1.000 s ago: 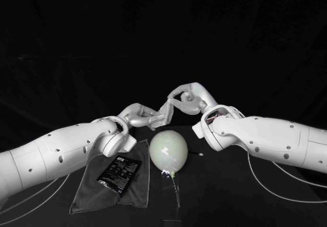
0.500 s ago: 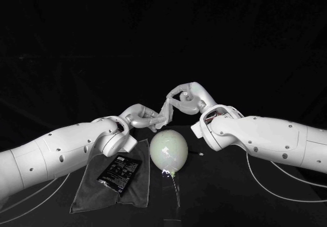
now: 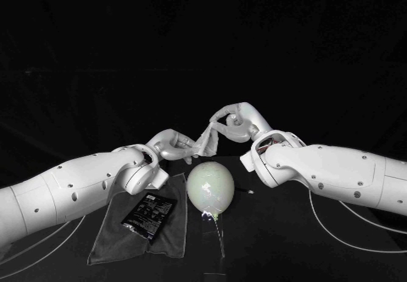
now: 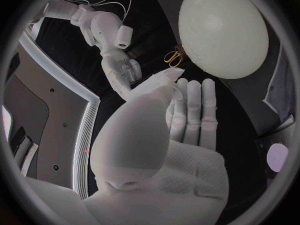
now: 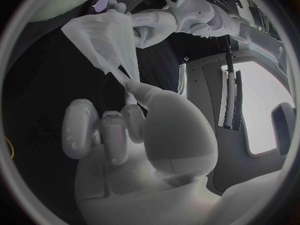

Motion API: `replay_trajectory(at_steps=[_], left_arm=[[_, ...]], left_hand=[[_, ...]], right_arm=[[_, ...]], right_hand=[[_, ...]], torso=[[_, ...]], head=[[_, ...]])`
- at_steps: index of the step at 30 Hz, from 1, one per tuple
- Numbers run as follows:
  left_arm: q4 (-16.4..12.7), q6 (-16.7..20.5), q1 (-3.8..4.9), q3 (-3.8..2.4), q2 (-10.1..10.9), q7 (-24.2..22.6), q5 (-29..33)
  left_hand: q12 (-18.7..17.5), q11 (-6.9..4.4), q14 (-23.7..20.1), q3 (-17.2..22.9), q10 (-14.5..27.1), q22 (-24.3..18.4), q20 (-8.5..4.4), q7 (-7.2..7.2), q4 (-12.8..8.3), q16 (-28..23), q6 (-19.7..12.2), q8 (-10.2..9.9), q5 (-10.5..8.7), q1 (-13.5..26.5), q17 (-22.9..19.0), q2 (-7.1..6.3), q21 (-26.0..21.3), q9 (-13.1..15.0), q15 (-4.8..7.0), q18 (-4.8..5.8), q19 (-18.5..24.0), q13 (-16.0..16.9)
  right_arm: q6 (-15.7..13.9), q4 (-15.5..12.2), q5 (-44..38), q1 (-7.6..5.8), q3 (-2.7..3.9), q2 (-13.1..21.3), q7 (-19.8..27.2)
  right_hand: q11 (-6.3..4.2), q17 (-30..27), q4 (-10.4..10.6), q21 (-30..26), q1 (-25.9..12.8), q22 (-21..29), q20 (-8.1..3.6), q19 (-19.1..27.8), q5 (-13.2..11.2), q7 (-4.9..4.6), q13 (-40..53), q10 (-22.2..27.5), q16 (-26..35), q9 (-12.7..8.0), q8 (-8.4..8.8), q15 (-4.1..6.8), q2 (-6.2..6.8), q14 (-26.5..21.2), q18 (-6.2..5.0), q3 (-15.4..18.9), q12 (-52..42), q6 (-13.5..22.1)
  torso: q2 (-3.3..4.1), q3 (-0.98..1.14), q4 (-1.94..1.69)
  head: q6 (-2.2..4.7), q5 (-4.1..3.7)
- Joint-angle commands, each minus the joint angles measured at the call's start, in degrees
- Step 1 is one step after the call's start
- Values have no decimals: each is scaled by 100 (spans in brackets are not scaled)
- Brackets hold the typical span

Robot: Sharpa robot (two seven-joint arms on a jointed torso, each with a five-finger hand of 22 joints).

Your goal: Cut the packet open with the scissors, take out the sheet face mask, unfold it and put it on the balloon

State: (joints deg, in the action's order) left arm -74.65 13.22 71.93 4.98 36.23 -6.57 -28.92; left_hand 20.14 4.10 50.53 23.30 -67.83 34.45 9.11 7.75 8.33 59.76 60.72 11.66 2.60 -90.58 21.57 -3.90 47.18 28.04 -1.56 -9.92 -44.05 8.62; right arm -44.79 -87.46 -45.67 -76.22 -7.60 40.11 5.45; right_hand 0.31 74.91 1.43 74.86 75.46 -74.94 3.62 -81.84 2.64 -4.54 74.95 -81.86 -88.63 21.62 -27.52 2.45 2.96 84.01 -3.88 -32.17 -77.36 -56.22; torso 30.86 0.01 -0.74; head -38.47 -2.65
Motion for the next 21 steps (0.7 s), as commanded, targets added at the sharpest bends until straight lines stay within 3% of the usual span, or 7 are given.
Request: replay_trajectory(at_steps=[1,21], left_arm=[[0,56,4,-7,9,-149,230],[95,83,4,-5,45,-41,579]], left_hand=[[-92,-27,54,403,-104,165,14,-31,-150,-51,-32,153,20,250,-4,-81,171,189,-5,-1,126,-31],[-137,-36,63,583,-203,238,35,-42,-267,-49,-8,236,16,422,15,-148,244,224,1,-15,174,-59]], right_arm=[[19,-2,-55,-7,7,29,0],[-5,-101,13,-13,6,336,32]], right_hand=[[-1,1260,5,28,23,-1075,-15,-40,14,-3,191,-37,-18,159,-106,47,-17,497,60,-36,4,-51],[-1,1276,-2,38,19,-1077,-17,-45,14,-2,210,-49,-25,161,-113,48,-11,504,63,-43,-11,-49]], torso=[[2,0,1],[4,5,-3]], head=[[-4,-11],[11,-9]])
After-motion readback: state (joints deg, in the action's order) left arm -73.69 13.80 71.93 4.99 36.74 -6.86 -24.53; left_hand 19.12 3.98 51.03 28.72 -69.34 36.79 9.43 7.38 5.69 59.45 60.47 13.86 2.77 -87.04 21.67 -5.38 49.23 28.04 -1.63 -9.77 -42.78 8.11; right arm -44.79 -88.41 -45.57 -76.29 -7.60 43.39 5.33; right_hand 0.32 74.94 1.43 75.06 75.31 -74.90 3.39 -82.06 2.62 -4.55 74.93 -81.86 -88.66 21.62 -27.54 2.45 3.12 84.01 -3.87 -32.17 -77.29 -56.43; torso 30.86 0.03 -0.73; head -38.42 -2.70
